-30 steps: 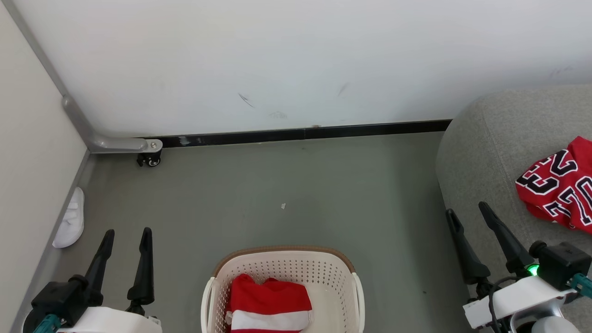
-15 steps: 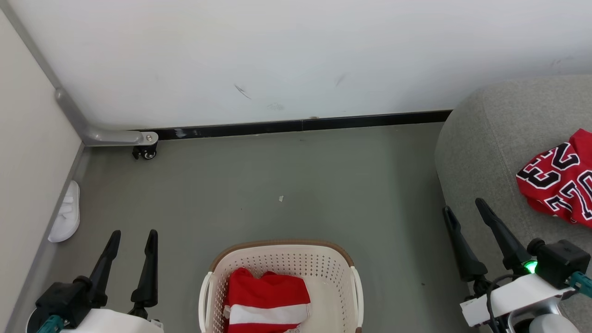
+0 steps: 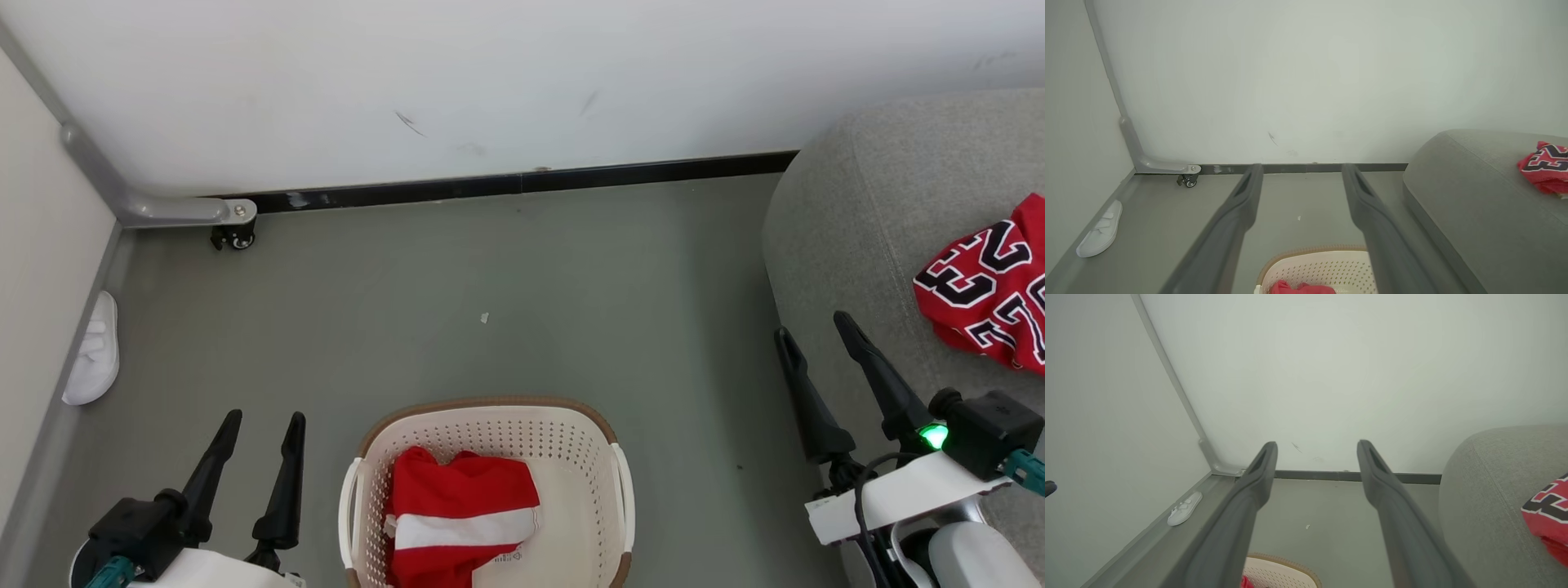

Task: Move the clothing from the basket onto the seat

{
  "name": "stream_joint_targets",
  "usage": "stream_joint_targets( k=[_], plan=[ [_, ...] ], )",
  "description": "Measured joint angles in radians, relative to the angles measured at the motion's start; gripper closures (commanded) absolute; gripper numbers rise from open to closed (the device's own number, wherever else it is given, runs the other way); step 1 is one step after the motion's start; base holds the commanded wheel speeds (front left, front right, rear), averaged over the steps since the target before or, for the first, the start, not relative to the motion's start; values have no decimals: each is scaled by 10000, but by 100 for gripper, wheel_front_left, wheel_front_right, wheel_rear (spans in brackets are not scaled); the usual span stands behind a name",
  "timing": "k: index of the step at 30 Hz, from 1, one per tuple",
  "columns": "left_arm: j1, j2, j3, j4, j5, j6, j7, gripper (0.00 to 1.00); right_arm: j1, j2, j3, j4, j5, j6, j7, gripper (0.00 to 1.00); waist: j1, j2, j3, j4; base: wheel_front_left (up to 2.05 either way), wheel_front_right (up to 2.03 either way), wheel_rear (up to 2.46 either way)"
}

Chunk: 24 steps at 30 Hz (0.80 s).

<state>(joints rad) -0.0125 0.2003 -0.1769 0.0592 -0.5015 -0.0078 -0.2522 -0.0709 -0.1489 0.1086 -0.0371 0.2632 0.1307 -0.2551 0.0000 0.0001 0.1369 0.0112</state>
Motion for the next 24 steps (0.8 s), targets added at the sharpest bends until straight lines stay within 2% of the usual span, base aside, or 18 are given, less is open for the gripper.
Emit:
stream_joint_targets(
  k=[24],
  plan=[
    [-1293, 267, -399, 752, 198, -706, 0, 0, -1235, 77, 69, -159, -96, 0, 0, 0, 0, 0, 1705, -489, 0, 0, 0]
  ],
)
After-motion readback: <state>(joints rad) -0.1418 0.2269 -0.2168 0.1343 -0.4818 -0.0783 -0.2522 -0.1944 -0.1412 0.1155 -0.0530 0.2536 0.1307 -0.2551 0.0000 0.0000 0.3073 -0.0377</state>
